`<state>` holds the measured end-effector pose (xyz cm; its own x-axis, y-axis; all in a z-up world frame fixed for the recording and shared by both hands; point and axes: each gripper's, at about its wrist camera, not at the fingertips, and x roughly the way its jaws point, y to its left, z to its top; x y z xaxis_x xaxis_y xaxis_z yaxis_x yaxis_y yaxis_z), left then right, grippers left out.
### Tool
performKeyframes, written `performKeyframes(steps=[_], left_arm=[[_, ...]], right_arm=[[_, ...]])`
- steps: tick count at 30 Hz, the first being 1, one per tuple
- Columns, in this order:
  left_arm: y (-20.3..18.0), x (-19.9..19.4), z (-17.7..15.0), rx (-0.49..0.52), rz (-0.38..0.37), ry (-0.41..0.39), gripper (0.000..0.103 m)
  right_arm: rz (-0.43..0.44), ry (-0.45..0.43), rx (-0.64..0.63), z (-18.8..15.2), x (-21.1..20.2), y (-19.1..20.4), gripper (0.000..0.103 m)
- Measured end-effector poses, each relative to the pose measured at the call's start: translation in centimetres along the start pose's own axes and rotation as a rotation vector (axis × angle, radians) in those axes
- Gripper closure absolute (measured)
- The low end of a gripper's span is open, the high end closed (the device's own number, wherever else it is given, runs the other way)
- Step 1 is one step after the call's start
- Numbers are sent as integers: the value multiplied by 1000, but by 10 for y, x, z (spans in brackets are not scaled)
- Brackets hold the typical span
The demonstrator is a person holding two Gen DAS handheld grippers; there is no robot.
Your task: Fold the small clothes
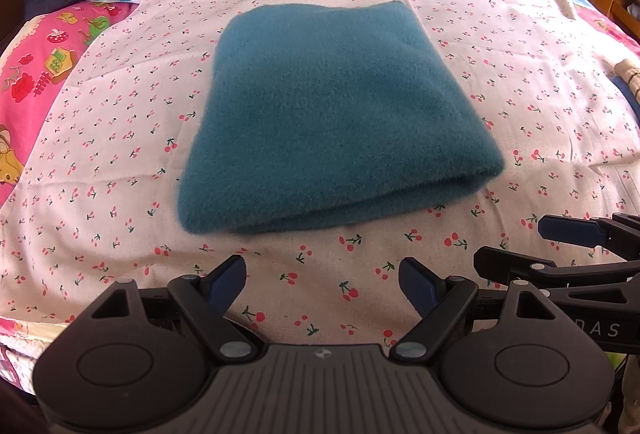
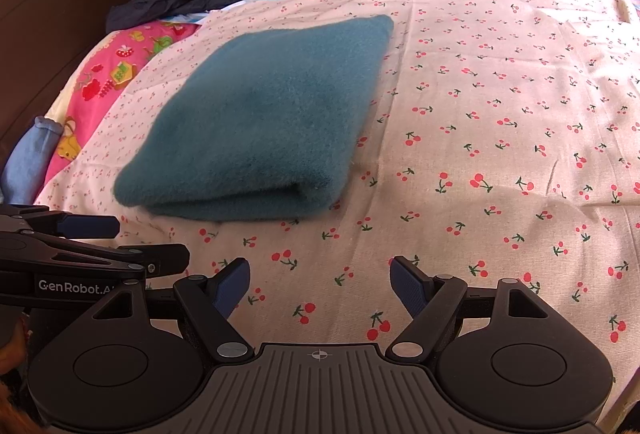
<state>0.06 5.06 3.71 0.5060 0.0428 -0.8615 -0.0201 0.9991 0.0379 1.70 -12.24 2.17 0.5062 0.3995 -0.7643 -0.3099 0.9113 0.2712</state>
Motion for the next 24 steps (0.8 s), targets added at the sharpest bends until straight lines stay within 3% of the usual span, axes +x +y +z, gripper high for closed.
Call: performKeyframes(steps=[24], left_arm=[[2, -3, 0, 5, 4, -5, 16]], right_arm=[[-2, -8, -3, 1, -1, 2, 24]])
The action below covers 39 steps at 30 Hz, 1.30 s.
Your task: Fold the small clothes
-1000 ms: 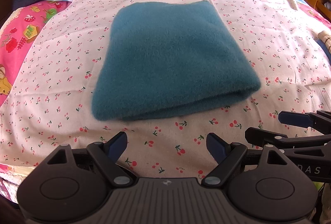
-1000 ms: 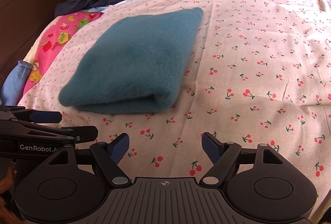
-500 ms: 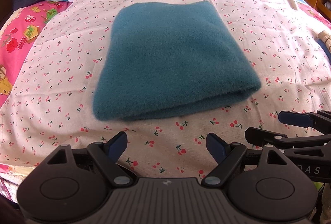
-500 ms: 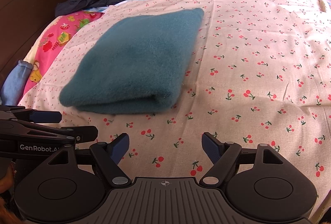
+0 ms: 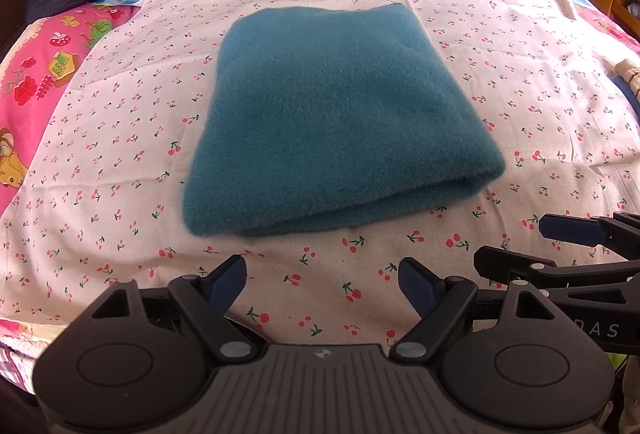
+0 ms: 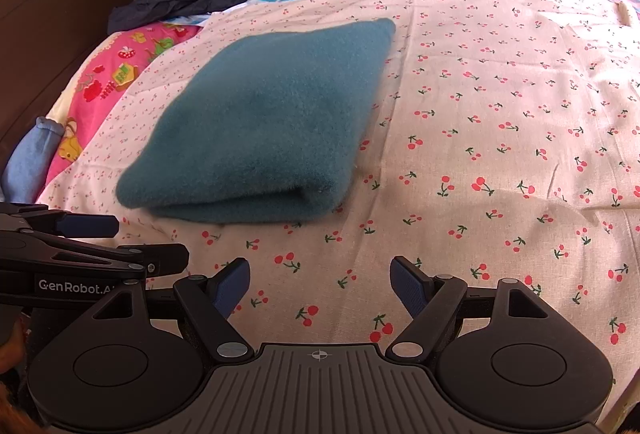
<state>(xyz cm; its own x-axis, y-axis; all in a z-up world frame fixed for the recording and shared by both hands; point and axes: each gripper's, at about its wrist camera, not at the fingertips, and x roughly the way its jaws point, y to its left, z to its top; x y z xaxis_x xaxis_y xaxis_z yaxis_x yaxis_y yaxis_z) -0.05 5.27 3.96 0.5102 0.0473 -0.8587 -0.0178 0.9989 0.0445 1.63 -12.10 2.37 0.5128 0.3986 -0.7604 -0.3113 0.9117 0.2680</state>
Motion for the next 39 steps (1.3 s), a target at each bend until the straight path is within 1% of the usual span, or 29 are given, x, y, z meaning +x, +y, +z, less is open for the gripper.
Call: performKeyframes(steps=[8, 39], left_arm=[[-1, -1, 0, -2, -4, -4, 18], [-1, -2, -1, -2, -3, -5, 19]], right_arm=[[1, -6, -3, 0, -1, 1, 24], [0, -11, -5, -1, -2, 3, 24]])
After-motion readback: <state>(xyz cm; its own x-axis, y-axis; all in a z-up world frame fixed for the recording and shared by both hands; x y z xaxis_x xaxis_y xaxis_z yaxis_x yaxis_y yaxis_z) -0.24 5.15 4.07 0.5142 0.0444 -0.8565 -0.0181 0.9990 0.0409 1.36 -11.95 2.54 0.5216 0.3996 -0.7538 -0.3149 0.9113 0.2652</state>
